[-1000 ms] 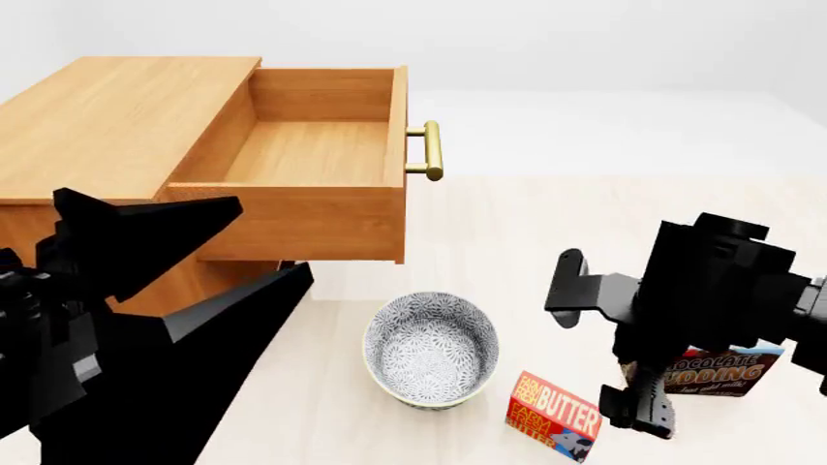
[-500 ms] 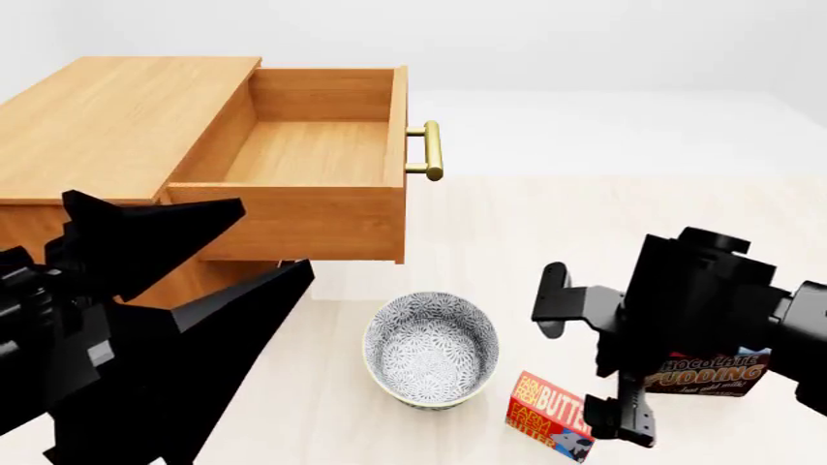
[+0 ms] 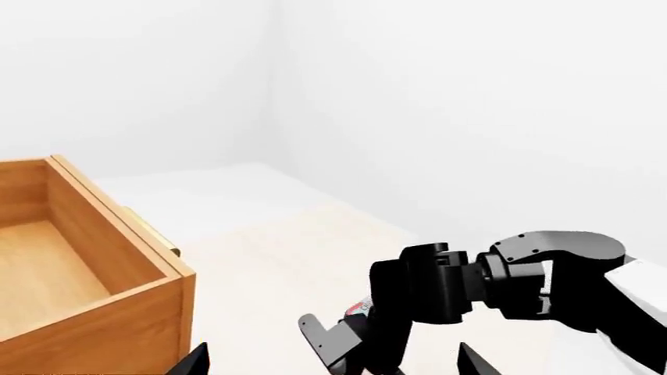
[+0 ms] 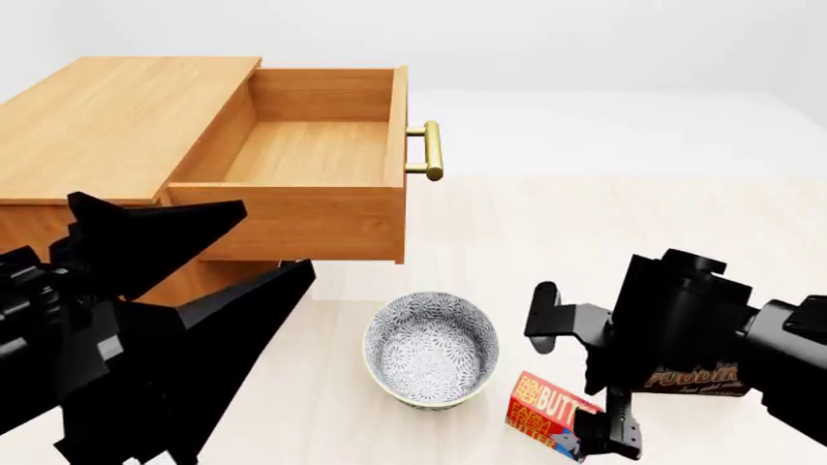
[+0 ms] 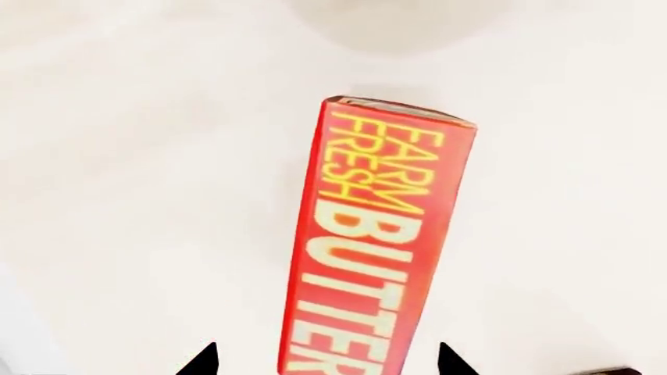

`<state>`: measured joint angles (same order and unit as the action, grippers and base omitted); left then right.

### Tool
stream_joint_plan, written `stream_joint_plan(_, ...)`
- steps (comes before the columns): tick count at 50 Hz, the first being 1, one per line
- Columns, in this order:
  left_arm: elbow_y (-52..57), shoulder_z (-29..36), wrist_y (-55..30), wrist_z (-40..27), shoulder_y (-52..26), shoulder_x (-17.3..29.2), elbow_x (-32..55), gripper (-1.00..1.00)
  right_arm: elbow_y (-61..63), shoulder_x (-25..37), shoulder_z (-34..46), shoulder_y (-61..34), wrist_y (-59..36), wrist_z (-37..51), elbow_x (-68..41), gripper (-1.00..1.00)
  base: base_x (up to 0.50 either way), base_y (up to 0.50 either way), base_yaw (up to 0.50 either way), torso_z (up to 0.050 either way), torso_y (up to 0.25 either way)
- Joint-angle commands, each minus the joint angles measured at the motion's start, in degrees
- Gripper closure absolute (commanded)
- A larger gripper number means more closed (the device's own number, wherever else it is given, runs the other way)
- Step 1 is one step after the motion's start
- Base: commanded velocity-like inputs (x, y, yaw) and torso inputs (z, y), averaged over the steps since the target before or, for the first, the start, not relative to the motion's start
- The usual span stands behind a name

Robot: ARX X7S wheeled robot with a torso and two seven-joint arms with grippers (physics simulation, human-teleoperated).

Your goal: Put the butter at the back in the top drawer of the cabinet and close it.

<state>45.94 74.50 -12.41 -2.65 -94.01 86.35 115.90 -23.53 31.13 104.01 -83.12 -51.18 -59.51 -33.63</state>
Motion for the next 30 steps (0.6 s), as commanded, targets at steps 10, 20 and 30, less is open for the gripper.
stream_joint_plan(10, -0.44, -0.04, -0.06, -0.08, 0.81, -0.49, -0.27, -1.0, -3.29, -0.56, 0.54, 3.7, 2.26, -0.38, 0.09, -1.0, 0.0, 0.0, 0.0, 0.0, 0.0)
stream_joint_plan(20, -0.61, -0.12, 0.01, -0.1, 1.16, -0.64, -0.31, -1.0, -4.1, -0.84, 1.29, 4.37, 1.81, -0.38, 0.47, -1.0, 0.0, 0.0, 0.0, 0.0, 0.0)
stream_joint_plan(30, -0.73, -0.21, 0.1, -0.1, 1.48, -0.76, -0.4, -1.0, -4.35, -0.93, 1.65, 4.64, 1.24, -0.03, 0.69, -1.0, 0.0, 0.0, 0.0, 0.0, 0.0)
